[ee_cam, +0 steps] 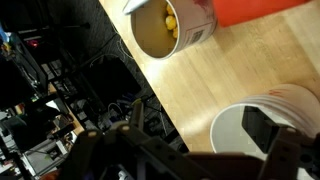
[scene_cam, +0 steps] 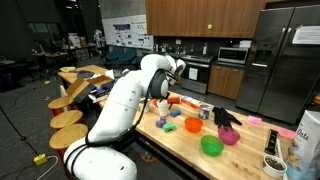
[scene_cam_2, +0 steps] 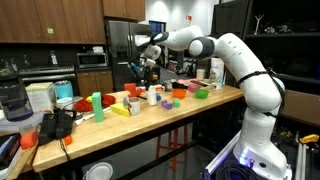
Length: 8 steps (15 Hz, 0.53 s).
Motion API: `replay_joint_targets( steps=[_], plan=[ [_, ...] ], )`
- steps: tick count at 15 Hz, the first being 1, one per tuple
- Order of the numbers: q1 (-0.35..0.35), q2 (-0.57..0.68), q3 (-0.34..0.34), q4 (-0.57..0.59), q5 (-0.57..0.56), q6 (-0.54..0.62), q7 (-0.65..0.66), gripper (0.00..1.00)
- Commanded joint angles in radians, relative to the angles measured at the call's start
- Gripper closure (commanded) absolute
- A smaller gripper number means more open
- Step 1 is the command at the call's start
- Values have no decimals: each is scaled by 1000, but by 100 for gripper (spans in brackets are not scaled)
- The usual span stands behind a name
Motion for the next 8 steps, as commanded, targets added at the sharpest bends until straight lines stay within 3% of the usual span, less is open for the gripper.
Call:
replay_joint_targets(
  steps=[1,4,6,8],
  plan=[
    [-28,22,24,22,43,-24,-14,0],
    [-35,33,31,18,75,-22,-8,0],
    [-39,37,34,6,98,-19,1,26],
    [-40,43,32,1,120,-16,10,39]
  ],
)
